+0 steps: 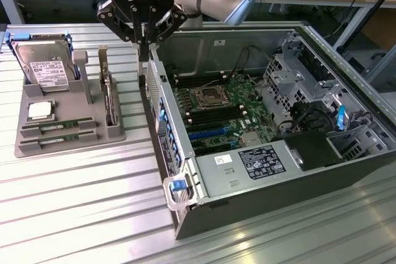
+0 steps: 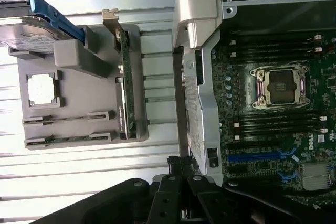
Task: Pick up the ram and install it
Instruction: 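Reach for the ram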
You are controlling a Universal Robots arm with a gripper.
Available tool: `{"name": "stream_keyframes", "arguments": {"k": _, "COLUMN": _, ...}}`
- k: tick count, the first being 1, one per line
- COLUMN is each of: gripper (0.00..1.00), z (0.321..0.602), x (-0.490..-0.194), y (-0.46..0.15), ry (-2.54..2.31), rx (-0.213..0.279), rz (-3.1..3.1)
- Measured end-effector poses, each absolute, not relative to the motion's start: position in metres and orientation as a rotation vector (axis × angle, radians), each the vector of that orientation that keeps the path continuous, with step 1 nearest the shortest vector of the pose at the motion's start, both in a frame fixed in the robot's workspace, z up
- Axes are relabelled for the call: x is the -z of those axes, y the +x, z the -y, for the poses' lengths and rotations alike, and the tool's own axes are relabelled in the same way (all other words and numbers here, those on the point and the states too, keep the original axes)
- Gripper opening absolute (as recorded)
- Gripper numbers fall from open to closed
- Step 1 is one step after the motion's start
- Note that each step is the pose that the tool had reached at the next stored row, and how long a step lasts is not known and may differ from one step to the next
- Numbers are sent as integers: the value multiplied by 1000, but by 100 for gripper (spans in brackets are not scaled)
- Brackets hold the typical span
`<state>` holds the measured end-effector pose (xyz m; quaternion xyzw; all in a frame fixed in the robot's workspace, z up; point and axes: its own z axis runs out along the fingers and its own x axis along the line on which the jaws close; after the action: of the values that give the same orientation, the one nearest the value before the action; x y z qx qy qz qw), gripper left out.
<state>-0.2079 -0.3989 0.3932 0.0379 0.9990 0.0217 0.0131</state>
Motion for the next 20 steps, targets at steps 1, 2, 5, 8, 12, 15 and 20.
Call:
{"name": "stream_keyframes", "arguments": {"k": 1, "gripper": 11, "z": 399, "x": -393, "y": -211, "ry": 118, "rx": -68, "rz": -3113}}
{"name": "stream_keyframes", "arguments": {"k": 2, "gripper": 11, "z": 399, "x": -393, "y": -216, "ry": 118, "rx": -68, "rz": -3113}}
{"name": "stream_keyframes", "arguments": {"k": 5, "gripper": 11, "z": 399, "x": -393, "y": -227, "ry": 118, "rx": -68, "rz": -3112}}
{"name": "stream_keyframes", "arguments": {"k": 8, "gripper": 11, "z": 399, "x": -393, "y": -233, "ry": 118, "rx": -68, "rz": -3112}}
{"name": "stream_keyframes", "arguments": {"k": 12, "gripper": 11, "z": 399, "x": -393, "y": -240, "ry": 118, "rx": -68, "rz": -3112}}
{"name": "stream_keyframes", "arguments": {"k": 15, "gripper": 11, "z": 399, "x": -393, "y": -243, "ry": 118, "rx": -68, "rz": -3112}}
{"name": "stream_keyframes", "arguments": {"k": 20, "gripper": 11, "z": 399, "x": -393, "y": -247, "ry": 118, "rx": -68, "rz": -3112}}
